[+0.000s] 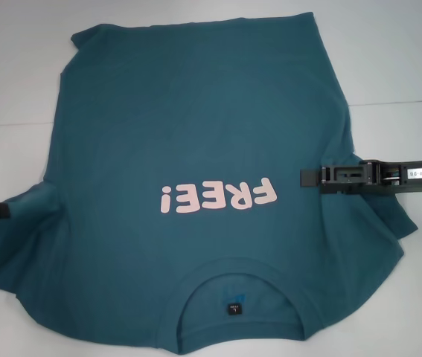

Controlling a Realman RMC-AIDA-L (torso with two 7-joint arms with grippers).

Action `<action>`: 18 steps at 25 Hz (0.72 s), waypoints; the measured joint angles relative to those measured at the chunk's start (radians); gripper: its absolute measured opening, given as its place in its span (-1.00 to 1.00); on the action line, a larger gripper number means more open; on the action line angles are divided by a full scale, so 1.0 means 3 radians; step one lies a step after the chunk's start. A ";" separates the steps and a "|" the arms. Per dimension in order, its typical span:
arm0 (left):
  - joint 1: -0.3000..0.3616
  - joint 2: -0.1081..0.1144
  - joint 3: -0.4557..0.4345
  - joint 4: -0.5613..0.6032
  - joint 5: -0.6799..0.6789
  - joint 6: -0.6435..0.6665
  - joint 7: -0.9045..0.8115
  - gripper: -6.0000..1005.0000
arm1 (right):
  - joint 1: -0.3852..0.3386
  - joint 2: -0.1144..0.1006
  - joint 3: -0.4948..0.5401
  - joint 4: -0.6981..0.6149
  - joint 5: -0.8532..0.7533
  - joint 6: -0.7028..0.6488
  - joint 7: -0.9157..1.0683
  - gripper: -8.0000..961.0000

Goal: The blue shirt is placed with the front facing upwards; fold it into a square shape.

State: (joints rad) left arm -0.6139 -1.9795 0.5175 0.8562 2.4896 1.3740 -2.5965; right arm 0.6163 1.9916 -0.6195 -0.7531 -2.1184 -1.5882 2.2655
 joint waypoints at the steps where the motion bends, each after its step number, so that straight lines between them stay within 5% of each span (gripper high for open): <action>1: 0.0006 -0.0024 0.0074 0.0097 0.0001 0.0023 -0.0056 -0.91 | -0.0007 -0.0002 0.0000 0.0000 0.0000 0.0003 -0.0009 0.90; 8: -0.0045 -0.0094 0.0318 0.0534 0.0001 0.0162 -0.0273 -0.91 | -0.0055 0.0001 0.0021 0.0005 -0.0006 0.0027 -0.0062 0.90; 18: -0.0309 -0.0103 0.0760 0.0247 0.0012 0.0082 -0.0375 -0.90 | -0.0061 0.0002 0.0019 0.0033 -0.0015 0.0079 -0.0070 0.90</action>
State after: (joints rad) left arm -0.7067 -2.0104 0.7455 0.9305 2.4931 1.3985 -2.7089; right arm 0.5981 1.9922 -0.6139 -0.7432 -2.1228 -1.5644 2.2445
